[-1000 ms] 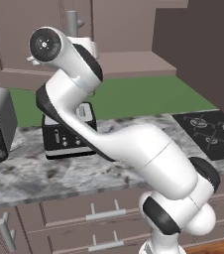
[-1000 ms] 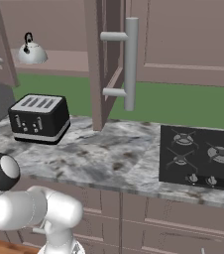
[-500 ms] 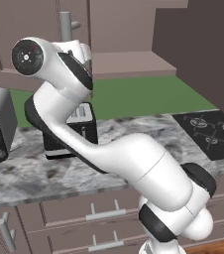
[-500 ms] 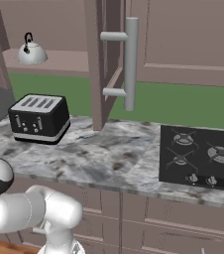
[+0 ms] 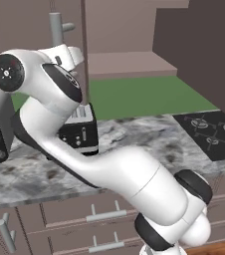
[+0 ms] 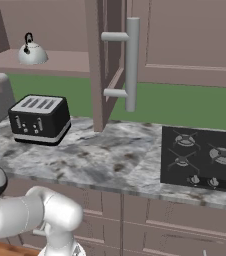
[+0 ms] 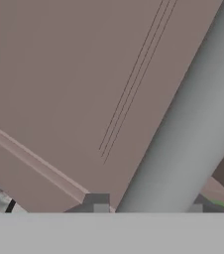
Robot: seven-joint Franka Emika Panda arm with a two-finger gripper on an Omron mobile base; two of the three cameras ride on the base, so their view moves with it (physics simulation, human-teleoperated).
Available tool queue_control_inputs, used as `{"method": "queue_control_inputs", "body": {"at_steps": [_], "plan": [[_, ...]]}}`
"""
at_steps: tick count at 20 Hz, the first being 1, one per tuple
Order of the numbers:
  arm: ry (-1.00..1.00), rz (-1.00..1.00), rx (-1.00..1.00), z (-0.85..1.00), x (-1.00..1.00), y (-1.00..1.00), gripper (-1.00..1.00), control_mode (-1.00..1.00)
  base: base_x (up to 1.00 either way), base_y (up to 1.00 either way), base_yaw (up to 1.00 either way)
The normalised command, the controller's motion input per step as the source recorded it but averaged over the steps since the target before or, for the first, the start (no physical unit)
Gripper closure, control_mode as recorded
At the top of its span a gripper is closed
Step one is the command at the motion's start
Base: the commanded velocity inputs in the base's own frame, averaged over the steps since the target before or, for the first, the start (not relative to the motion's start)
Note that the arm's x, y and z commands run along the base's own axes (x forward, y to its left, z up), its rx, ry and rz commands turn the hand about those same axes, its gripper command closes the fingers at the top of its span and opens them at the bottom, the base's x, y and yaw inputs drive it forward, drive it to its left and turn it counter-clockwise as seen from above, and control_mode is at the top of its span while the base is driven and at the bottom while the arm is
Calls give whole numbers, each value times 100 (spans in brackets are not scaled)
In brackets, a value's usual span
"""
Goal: Open the cabinet, pick the kettle from the cabinet, and place it in the sink.
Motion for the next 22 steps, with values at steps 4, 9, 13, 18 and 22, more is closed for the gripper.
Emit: {"method": "queue_control_inputs", "body": {"at_steps": [4,9,13,18,22], "plan": [[0,0,-8,-6,-26,53,100,-100,0,0,0],[-3,0,-3,-8,-24,52,100,-100,0,0,0],[-6,0,0,-9,-22,52,100,-100,0,0,0],[-3,0,0,-9,-20,41,-100,-100,0,0,0],[-2,0,1,-12,-29,20,-100,-100,0,0,0]]}}
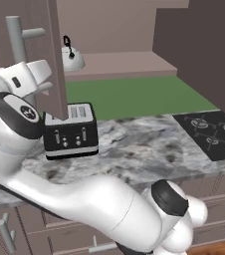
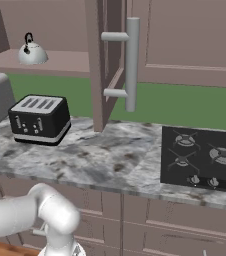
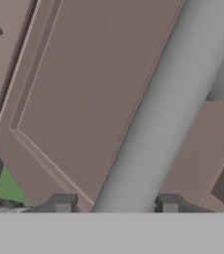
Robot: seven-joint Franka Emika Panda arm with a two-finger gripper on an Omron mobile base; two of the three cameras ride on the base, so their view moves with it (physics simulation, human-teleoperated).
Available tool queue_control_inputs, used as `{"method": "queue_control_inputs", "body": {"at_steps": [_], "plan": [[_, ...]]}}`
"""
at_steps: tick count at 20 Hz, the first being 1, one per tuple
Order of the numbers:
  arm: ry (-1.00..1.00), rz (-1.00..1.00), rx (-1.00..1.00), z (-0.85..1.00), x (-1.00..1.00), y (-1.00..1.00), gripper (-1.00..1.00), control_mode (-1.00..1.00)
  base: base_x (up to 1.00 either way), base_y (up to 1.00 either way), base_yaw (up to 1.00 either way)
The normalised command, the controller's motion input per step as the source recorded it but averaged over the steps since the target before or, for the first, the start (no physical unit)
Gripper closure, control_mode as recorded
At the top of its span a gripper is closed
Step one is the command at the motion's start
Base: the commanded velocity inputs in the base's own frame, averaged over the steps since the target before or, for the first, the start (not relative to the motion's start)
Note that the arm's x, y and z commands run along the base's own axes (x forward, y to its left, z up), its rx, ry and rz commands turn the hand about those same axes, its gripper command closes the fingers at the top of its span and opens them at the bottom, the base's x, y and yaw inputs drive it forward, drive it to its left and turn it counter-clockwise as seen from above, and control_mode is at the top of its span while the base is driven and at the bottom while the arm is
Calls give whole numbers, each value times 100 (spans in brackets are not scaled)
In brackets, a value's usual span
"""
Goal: Open the cabinet, pick the kettle from the cabinet, and place it in the sink.
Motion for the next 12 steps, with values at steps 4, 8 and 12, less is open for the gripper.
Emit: {"method": "queue_control_inputs", "body": {"at_steps": [4,8,12], "plan": [[-2,-1,4,-10,-36,5,-100,-100,0,0,0],[0,-2,12,-14,-38,3,-100,-100,0,0,0],[-5,0,15,-4,-37,-4,-100,-100,0,0,0]]}}
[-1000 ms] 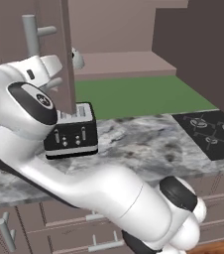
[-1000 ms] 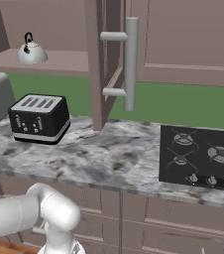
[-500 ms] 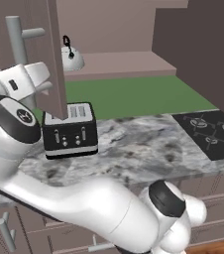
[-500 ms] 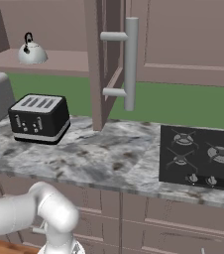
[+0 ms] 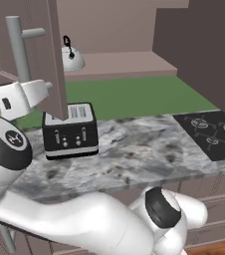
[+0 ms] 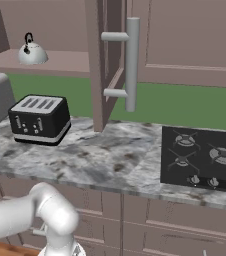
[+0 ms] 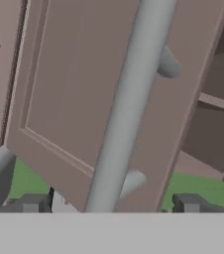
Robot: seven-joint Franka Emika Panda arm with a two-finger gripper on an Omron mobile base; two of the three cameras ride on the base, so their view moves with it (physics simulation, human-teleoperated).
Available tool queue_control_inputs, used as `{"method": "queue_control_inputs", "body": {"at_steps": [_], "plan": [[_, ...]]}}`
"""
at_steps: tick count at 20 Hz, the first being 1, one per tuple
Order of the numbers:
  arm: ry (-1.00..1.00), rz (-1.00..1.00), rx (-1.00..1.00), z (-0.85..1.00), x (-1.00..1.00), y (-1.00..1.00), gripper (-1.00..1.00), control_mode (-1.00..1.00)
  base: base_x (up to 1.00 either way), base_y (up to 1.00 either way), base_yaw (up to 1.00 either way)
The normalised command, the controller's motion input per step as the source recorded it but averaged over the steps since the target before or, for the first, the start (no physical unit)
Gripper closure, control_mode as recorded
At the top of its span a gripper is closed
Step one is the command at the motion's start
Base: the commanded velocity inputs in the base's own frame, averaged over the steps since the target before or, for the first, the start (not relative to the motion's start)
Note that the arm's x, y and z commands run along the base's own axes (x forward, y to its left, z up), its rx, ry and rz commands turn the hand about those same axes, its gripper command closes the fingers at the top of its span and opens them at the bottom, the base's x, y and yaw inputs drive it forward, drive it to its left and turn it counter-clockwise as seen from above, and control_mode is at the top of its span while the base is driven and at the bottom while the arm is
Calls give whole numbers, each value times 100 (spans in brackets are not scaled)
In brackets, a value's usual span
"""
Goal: Open the cabinet, pick the kettle from the cabinet, and place it in the sink.
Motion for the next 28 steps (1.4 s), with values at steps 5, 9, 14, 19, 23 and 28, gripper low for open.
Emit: {"method": "queue_control_inputs", "body": {"at_steps": [5,9,14,19,23,28], "plan": [[0,2,24,-2,-32,-29,-100,-100,0,0,0],[0,9,24,0,-20,-43,-100,-100,0,0,0],[0,15,24,0,-17,-49,-100,-100,0,0,0],[0,20,23,3,-27,-52,-100,-100,0,0,0],[0,22,14,7,-27,-52,-100,-100,0,0,0],[0,22,13,7,-26,-52,-100,-100,0,0,0]]}}
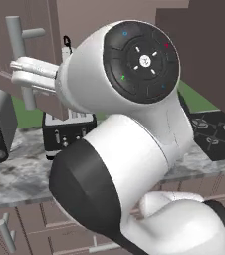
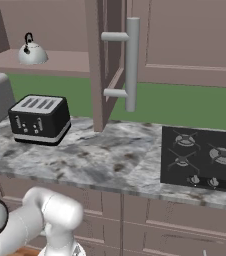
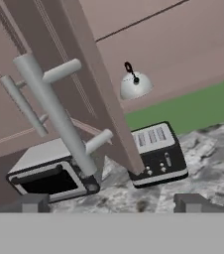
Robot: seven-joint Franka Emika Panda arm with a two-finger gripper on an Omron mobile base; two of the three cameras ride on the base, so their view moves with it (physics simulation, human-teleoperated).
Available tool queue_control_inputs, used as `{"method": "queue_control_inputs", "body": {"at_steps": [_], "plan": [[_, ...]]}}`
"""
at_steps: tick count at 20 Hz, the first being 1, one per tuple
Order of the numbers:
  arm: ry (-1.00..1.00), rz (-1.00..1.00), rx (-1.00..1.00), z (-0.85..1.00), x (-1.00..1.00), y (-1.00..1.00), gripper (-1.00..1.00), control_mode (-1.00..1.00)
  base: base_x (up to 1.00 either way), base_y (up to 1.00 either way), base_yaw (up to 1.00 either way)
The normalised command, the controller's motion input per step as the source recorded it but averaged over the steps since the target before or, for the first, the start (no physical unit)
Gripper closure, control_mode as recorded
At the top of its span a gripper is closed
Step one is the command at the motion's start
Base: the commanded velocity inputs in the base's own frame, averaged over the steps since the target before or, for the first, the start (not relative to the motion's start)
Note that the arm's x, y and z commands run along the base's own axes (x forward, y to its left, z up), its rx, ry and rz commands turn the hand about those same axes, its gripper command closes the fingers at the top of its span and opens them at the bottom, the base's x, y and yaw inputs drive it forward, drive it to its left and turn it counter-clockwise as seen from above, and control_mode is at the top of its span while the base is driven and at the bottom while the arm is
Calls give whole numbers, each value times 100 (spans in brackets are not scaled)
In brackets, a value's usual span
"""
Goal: Open the cabinet, pick the kettle from the cabinet, and place it in the sink.
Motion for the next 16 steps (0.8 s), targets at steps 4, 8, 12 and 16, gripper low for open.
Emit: {"method": "queue_control_inputs", "body": {"at_steps": [4,8,12,16], "plan": [[0,21,13,7,-20,-51,-100,-100,0,0,0],[0,21,14,6,-17,-49,-100,-100,0,0,0],[0,19,19,4,-10,-45,-100,-100,0,0,0],[2,18,18,0,-1,-40,-100,-100,0,0,0]]}}
